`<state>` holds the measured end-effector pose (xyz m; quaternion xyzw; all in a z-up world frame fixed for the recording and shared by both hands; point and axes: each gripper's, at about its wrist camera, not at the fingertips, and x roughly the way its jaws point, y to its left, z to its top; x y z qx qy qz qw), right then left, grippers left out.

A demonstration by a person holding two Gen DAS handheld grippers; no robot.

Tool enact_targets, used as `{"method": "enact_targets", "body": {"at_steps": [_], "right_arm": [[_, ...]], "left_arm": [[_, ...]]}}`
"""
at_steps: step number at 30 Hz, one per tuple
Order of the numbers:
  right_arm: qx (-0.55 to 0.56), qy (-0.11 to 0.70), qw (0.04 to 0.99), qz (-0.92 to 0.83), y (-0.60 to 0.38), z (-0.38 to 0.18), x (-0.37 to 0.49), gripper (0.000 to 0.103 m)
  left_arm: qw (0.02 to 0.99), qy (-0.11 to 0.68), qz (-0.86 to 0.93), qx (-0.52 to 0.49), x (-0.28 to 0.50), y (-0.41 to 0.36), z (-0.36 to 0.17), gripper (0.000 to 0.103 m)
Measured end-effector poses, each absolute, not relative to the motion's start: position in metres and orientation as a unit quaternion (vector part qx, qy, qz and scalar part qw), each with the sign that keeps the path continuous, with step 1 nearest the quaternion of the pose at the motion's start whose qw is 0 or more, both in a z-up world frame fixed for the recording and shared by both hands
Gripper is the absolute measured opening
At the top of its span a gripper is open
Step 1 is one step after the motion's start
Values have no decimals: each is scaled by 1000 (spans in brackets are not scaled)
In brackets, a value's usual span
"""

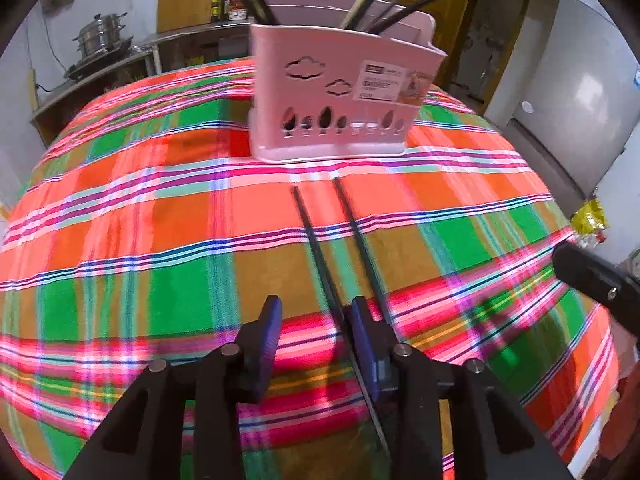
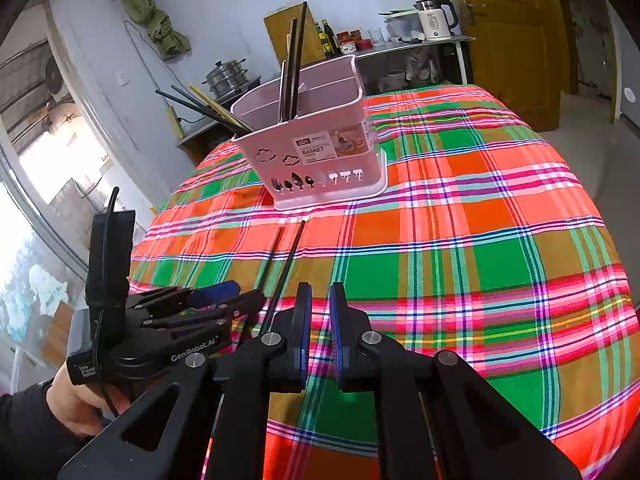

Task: Organize utensils
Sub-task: 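Lower the left tool onto a black chopstick while the right tool reaches another, then close the left tool on a black chopstick while the right tool grasps another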

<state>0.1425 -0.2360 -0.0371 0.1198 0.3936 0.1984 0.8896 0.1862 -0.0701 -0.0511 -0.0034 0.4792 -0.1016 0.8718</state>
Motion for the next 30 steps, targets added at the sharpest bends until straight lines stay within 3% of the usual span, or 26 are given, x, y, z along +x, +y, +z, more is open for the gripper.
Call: {"method": "enact_targets", "body": {"at_steps": [2,6,20,30], "right_arm": [[122,395,889,200,-234,-37,143,9],[116,400,885,209,-223,-40,148,9],[56,458,861,212,-154,-74,207,9],[28,480,859,175,-137,-86,231,10]], "left_arm": [[872,481,-94,-8,185,-60,-50,18],[871,483,-87,-22,181,-34,-50,16],[858,498,-87,-97,196,39,-48,15],[857,500,-55,-114,221,40,-50,15]]}}
